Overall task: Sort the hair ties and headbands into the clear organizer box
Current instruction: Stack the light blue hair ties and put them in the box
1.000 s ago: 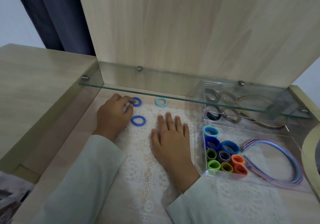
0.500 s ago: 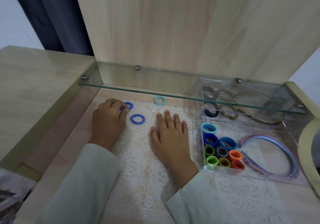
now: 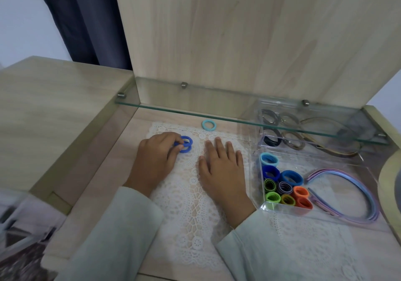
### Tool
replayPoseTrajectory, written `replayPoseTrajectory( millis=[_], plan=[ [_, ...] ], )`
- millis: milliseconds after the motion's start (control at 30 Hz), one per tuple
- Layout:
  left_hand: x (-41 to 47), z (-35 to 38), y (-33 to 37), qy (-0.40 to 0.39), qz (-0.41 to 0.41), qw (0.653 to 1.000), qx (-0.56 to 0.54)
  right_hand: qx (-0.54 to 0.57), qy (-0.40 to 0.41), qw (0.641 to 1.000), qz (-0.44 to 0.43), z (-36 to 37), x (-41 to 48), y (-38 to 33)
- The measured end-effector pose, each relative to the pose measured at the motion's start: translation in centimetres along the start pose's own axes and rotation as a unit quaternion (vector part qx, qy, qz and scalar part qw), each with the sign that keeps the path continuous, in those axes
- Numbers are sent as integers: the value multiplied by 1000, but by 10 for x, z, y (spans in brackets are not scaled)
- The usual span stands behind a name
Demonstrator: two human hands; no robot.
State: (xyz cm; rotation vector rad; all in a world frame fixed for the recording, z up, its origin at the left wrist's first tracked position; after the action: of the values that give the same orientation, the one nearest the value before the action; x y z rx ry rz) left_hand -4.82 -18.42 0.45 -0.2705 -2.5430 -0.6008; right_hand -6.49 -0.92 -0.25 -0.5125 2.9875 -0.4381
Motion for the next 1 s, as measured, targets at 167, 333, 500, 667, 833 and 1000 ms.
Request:
replayPoseTrajectory(
  millis=[167,333,500,667,833,1000],
  plan=[
    [-1,0,3,3,11,999,49,3,-3,1000,-1,0,-1,1],
    [-1,-2,6,8,8,999,37,-3,-1,1000,0,0,-1,1],
    [-1,-2,10,-6,13,999,33,-4,-2,1000,0,0,0,1],
    [0,-8,13,2,-39,999,33,-3,-8,1000,1,1,0,2],
    [-3,-6,-3,13,-130,990,50,13,-1,1000,8,-3,4,3],
    [-5,8,-15,-63,-207,967,131,-21,74,997,25,-14,16,3]
  ],
)
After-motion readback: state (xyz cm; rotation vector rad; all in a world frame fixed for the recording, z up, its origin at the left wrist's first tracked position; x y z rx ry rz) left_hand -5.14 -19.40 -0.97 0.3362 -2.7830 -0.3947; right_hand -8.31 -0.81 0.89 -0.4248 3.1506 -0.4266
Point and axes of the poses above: each hand's wrist, its own x-axis towards the middle knuckle, its own z-axis out of the palm, y = z × x, the point moved 5 cm from there along x, towards the middle knuckle, and after that the axes turned 7 degrees about -y, right-handed, at the moved point
